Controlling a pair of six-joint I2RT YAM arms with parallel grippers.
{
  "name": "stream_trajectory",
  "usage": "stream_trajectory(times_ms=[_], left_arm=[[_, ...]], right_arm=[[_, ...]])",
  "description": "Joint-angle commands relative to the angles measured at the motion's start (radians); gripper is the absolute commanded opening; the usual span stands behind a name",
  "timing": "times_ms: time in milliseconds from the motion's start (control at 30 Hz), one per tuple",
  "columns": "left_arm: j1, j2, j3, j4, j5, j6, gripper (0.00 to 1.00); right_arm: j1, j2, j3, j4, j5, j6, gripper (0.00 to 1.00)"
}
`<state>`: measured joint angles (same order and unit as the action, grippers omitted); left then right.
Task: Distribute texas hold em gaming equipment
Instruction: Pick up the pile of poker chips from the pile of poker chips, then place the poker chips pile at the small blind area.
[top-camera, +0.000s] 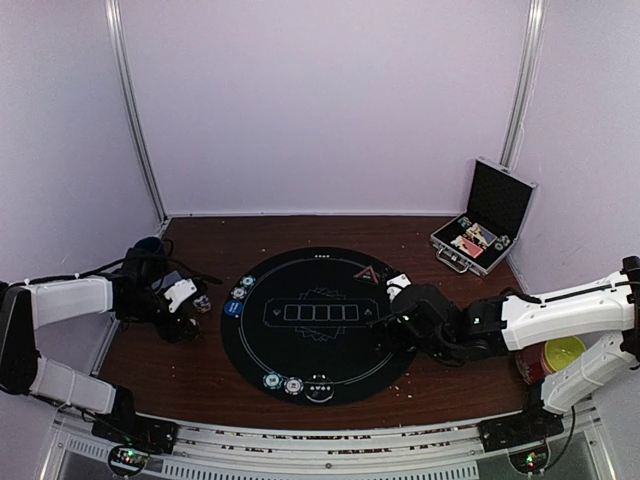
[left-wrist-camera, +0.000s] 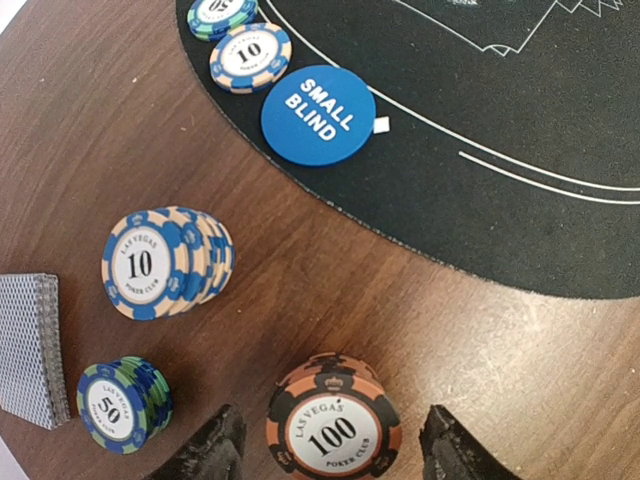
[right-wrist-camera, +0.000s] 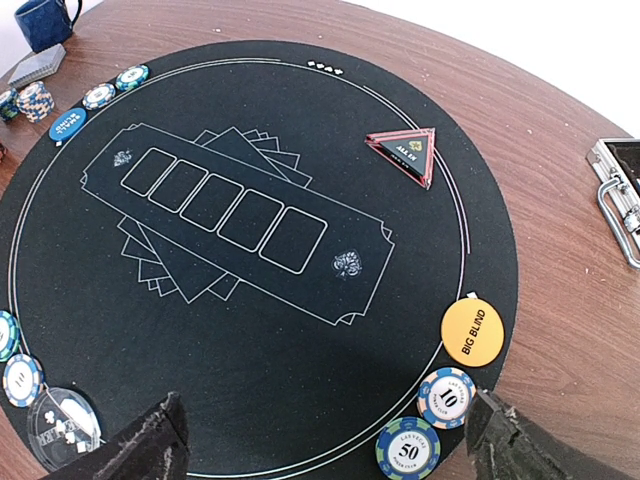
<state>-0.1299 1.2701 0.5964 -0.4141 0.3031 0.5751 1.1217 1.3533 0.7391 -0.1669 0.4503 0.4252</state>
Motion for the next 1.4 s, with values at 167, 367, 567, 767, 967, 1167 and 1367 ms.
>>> stream_trajectory(times_ms=[167,367,567,767,967,1167,1367], left_arm=[[0.011,0.019,0.016,0.025,0.011,0.005,0.55],[0.011,0.012,0.016,0.026,0.013,0.004,0.45],[0.01,0.002,0.017,0.018,0.009,0.003,0.35],[0.01,-0.04,0.024,-0.002,-0.008,0.002,0.26],[0.01,-0.094,0.063,-0.052,0.015,-0.001,0.26],[0.009,-0.04,0.198,-0.087,0.027,-0.034,0.24],[-0.013,0.087,0.39,-0.103,0.077,-0.074,0.24]], right_arm=[[0.007,-0.005,-0.011,0.007,0.032,0.003,0.98],[0.007,-0.008,-0.013,0.008,0.032,0.003,0.98],[0.007,-0.009,-0.013,0.007,0.032,0.003,0.98],[0.007,-0.01,-0.013,0.008,0.034,0.003,0.98],[0.008,-0.018,-0.018,0.012,0.044,0.005,0.98],[0.007,-0.016,-0.022,0.021,0.065,0.008,0.98],[0.007,-0.005,-0.021,0.021,0.093,0.006,0.98]])
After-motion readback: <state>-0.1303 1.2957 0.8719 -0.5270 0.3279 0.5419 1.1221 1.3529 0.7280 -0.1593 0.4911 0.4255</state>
